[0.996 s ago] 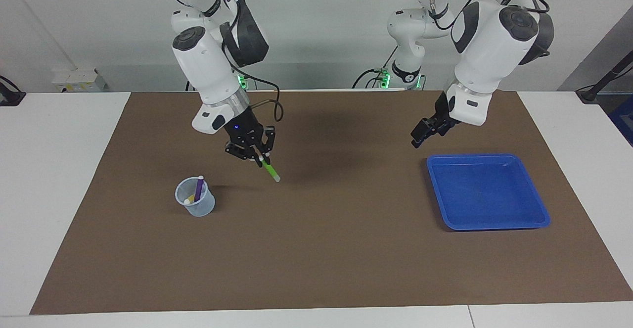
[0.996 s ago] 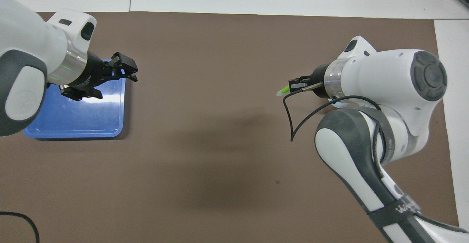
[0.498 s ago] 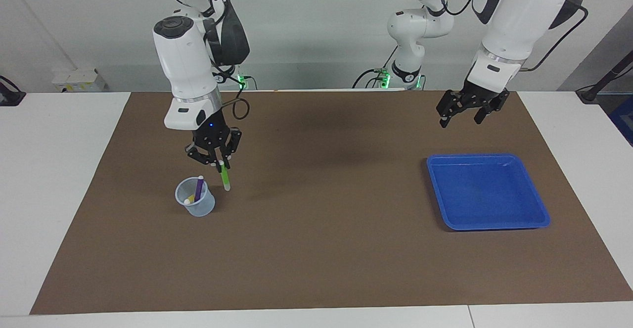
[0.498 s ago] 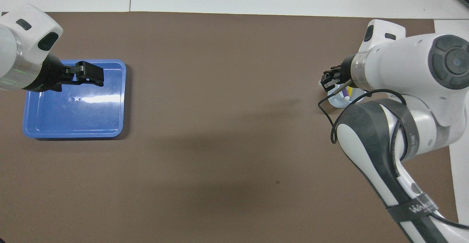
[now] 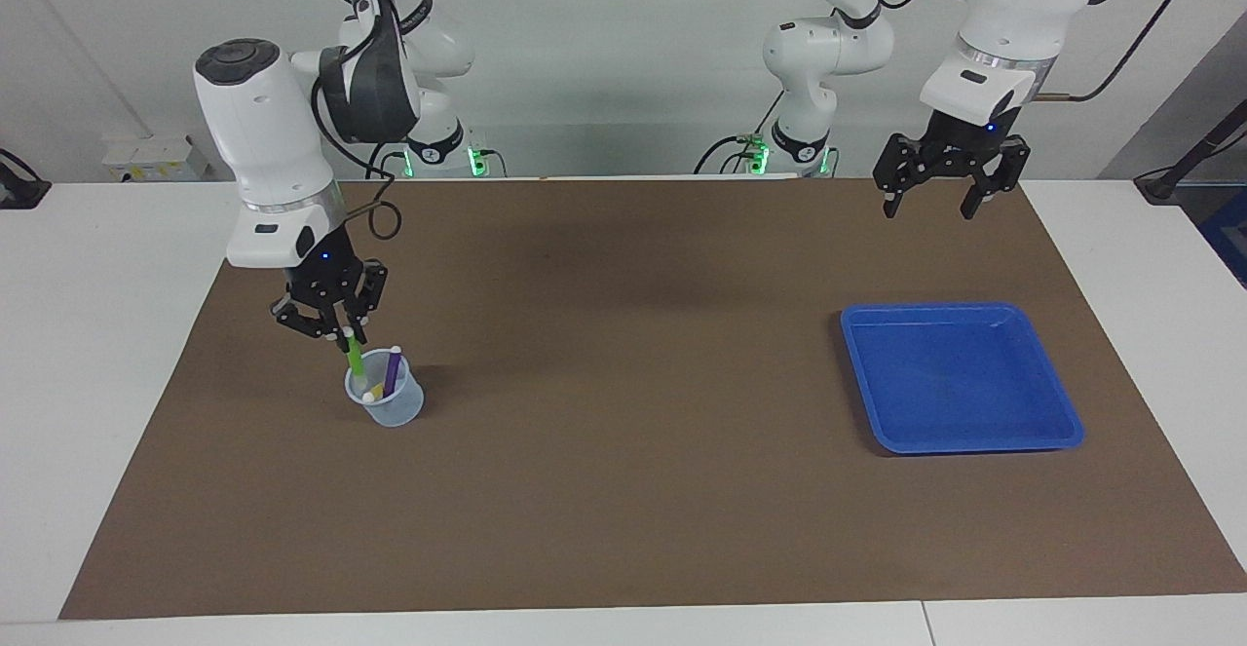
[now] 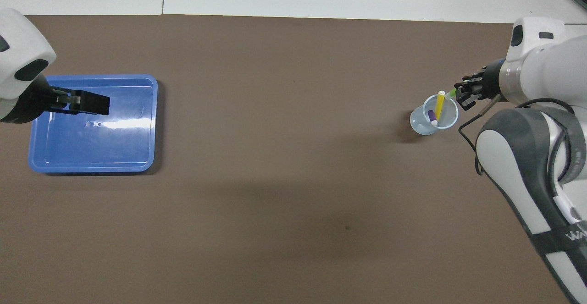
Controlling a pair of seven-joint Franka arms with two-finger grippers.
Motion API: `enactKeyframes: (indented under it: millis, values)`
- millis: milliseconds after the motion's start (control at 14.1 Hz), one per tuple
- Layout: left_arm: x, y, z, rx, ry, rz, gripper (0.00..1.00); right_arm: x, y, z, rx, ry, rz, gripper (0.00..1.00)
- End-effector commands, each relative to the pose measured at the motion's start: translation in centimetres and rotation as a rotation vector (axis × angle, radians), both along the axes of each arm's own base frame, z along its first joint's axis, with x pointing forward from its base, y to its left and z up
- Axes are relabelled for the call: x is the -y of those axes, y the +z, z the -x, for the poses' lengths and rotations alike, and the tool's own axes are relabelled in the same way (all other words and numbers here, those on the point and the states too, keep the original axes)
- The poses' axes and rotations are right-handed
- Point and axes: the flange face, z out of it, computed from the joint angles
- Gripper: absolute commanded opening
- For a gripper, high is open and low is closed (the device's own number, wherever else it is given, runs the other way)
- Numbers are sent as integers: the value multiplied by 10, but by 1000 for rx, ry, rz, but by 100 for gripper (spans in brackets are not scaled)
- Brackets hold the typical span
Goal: Transfer and insert pens with both arms
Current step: 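Carry the green pen to the white cup with the right gripper, then insert the green pen into the white cup and release it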
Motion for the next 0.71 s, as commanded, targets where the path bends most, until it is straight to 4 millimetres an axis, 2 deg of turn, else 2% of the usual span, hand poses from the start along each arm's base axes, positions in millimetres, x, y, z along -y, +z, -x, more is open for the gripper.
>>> enactKeyframes:
  millis: [0,285,427,569,640]
  values:
    - [-19,3,4,-2,-9,-28,100,8,-18,7,-29,-21,-10,0]
    - [-39,-4,5,-40,15,-26,100,16,-31,14,-46,-65,-46,0]
    - [-37,-4,6,-43,5,-27,100,20,-46,17,-59,-92,-70,0]
    - [-27,-5,12,-80,-14,-31,100,22,-49,19,-64,-110,-93,0]
    - [-31,-2,15,-75,-4,-33,100,22,-49,18,-62,-114,-94,0]
